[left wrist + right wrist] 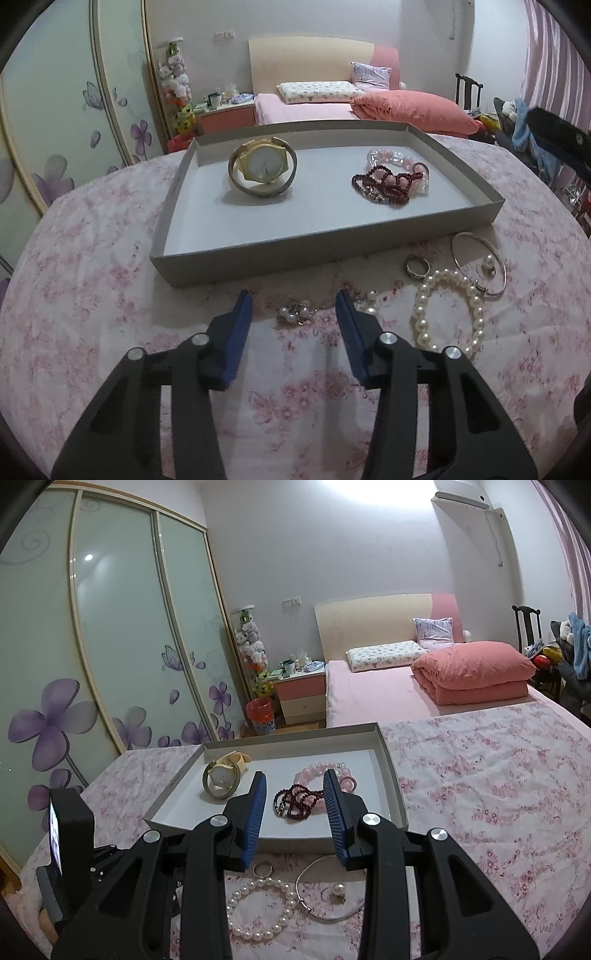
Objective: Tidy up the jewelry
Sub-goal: 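Grasp a small silver earring with the left tool while the right tool withdraws from the tray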
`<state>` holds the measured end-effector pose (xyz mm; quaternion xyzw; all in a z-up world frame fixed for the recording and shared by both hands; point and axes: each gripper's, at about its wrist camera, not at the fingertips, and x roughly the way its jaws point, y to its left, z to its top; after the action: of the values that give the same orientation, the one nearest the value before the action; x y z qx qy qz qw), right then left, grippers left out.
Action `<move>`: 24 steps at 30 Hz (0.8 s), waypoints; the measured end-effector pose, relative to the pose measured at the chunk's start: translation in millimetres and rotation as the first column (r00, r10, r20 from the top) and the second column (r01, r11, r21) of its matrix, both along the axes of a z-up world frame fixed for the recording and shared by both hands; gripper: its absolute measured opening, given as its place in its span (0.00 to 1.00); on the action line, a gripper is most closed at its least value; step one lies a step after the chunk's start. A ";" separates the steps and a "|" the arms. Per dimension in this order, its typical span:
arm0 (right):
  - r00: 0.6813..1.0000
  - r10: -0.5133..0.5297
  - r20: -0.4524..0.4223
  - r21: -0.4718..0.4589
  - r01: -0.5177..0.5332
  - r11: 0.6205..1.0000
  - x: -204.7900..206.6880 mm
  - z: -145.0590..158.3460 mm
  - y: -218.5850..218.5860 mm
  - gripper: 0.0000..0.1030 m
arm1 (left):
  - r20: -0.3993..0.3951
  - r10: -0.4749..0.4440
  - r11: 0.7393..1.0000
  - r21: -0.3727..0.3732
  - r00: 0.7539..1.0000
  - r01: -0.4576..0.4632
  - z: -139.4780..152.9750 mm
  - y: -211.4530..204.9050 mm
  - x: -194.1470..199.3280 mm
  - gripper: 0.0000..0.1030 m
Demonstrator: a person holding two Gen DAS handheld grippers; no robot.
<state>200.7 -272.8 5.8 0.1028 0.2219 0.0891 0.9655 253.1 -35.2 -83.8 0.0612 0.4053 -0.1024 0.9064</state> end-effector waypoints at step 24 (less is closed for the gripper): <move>0.996 0.018 -0.086 0.023 -0.016 1.000 -14.7 -16.0 -13.9 0.33 | -0.039 0.097 0.994 -0.043 0.995 -0.099 3.9 60.6 -7.9 0.13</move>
<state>186.0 -286.7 -10.2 0.1155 0.2634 0.0954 0.9530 245.3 25.5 -79.8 0.0191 0.4219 -0.0679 0.9039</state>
